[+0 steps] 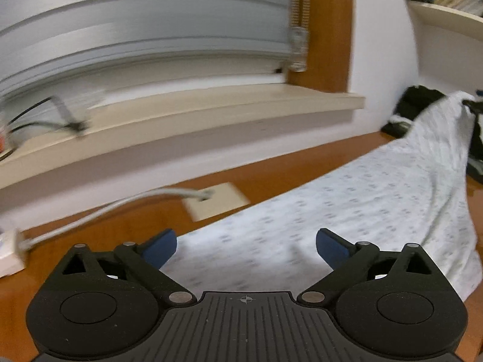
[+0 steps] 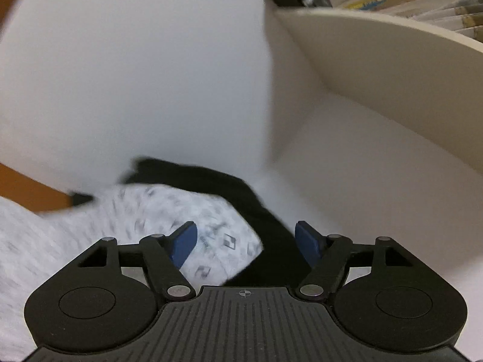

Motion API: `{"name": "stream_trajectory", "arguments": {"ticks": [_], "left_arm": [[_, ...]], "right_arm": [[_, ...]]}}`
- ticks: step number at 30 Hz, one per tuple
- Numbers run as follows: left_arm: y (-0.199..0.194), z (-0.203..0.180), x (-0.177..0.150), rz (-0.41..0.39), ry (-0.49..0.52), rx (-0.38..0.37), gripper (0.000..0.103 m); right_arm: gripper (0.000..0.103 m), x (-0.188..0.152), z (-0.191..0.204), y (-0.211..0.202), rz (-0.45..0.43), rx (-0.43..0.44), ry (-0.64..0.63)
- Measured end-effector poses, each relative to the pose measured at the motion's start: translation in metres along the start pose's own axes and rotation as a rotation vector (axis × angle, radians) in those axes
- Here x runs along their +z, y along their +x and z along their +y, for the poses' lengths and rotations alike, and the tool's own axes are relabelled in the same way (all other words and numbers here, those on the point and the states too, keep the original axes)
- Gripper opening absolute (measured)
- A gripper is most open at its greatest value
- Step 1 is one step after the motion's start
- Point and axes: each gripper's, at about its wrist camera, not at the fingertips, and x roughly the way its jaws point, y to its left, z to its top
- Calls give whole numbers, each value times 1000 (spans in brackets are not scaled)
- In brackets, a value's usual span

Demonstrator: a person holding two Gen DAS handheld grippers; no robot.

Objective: Fold clothes

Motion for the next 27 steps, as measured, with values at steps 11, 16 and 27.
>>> {"name": "stream_trajectory", "arguments": {"ticks": [11, 16, 27], "left_arm": [[-25, 76, -25, 30, -45, 93, 97], [-20, 100, -31, 33, -102, 79, 86], [-17, 121, -27, -55, -182, 105, 12]], "right_arm": [[80, -29, 145, -75, 41, 787, 158], [84, -27, 162, -93, 64, 868, 150], [95, -31, 163, -68, 216, 931, 201]]}}
